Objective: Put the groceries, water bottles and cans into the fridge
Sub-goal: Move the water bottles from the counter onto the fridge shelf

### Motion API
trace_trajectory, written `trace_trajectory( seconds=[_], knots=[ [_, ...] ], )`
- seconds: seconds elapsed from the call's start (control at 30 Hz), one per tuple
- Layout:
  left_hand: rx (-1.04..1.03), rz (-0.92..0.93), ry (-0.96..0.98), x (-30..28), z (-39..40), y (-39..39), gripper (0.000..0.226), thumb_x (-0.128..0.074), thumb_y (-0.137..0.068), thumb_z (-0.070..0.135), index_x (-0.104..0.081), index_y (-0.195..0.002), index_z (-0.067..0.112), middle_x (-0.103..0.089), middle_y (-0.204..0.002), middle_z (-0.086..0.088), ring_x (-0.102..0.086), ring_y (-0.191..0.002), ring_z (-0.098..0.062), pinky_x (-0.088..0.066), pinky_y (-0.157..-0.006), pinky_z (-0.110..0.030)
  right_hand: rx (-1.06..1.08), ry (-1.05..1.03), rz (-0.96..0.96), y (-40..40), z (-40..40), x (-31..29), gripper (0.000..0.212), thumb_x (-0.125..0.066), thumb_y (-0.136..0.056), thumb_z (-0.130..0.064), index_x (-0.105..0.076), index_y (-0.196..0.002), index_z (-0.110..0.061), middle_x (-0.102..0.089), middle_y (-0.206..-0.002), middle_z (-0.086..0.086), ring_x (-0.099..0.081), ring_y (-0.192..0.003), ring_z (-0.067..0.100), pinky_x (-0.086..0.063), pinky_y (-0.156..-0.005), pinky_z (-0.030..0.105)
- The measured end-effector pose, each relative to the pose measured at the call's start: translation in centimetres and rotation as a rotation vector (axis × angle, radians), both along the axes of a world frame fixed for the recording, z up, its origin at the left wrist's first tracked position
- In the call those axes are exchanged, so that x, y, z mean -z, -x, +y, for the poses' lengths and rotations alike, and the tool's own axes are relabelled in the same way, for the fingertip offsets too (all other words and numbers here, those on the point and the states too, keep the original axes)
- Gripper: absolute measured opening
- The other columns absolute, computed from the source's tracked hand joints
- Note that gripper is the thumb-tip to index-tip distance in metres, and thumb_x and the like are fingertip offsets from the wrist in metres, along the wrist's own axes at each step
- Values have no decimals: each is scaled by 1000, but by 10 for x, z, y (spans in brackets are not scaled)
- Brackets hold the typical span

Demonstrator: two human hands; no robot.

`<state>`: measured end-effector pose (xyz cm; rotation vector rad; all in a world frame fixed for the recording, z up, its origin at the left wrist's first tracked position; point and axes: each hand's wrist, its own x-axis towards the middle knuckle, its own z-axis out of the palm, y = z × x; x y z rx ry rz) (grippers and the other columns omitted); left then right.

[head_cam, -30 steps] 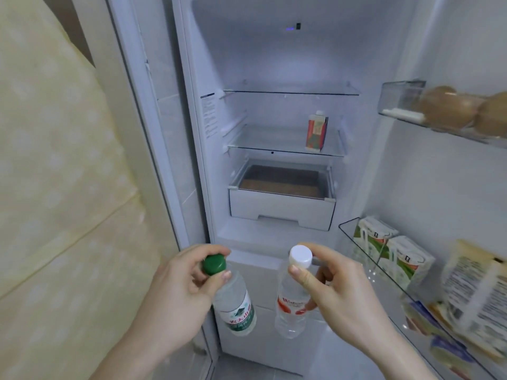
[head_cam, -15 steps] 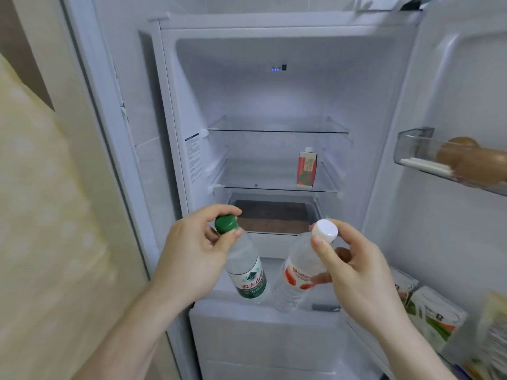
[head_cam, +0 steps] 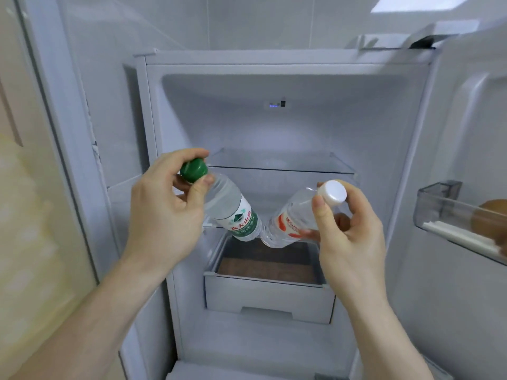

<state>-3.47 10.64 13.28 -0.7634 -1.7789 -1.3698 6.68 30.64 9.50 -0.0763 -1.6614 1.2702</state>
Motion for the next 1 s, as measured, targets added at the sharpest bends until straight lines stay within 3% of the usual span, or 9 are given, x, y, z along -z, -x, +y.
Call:
trace_trajectory(
  seconds=[0.13, 0.23, 0.37, 0.47, 0.57, 0.73, 0.87, 1.0],
  knots=[
    [23, 96, -117, -10, 8, 14, 28, -70, -93, 9, -67, -114, 27, -66, -106, 6, -61, -81, -17, -53, -66, -28, -8, 32, 104, 16, 8, -19, 12, -66, -99, -30, -65, -111, -32, -56, -89, 15, -55, -83, 49, -62, -68, 54],
    [30, 166, -164, -18, 15, 21, 28, -69, -93, 7, -66, -115, 24, -63, -107, 5, -61, -81, -17, -55, -65, -30, -12, 28, 158, 26, 9, -30, 15, -65, -100, -26, -64, -115, -27, -60, -89, 7, -56, -81, 44, -63, -73, 50],
    [22, 266, -207, -29, 24, 38, 25, -69, -93, 5, -66, -115, 17, -60, -108, 6, -61, -85, -15, -55, -68, -28, 8, -1, 214, 45, 11, -42, 21, -65, -100, -23, -63, -120, -21, -64, -94, 3, -56, -79, 31, -55, -66, 20],
    [0, 359, -197, -34, 32, 49, 23, -69, -93, 3, -66, -115, 11, -59, -110, 6, -61, -94, -10, -56, -75, -26, 19, -34, 235, 59, 10, -47, 21, -64, -100, -19, -62, -121, -18, -62, -91, 1, -53, -74, 17, -49, -65, 12],
    [-21, 425, -202, -36, 41, 62, 21, -69, -93, 0, -67, -113, 5, -60, -110, 1, -59, -96, -5, -55, -77, -24, 19, -49, 255, 74, 9, -51, 21, -64, -100, -15, -62, -121, -18, -63, -93, 3, -54, -75, 17, -49, -66, 11],
    [-29, 463, -191, -35, 57, 89, 20, -70, -91, -3, -69, -110, 1, -63, -109, -4, -63, -94, -17, -55, -79, -25, 48, -90, 272, 102, 16, -52, 22, -64, -100, -17, -61, -121, -21, -63, -94, -1, -52, -71, 8, -44, -66, 13],
    [-31, 438, -186, -32, 69, 115, 22, -71, -89, -5, -69, -110, 3, -64, -109, -3, -63, -92, -14, -56, -77, -30, 56, -99, 277, 123, 22, -51, 23, -63, -100, -14, -61, -121, -23, -62, -93, 2, -50, -68, 10, -42, -65, 14],
    [-19, 401, -176, -26, 79, 139, 25, -71, -88, -6, -70, -110, 6, -64, -109, -2, -63, -91, -15, -56, -75, -34, 76, -122, 242, 143, 32, -50, 25, -63, -100, -17, -59, -118, -33, -64, -97, -3, -57, -75, 18, -54, -72, 35]
  ],
)
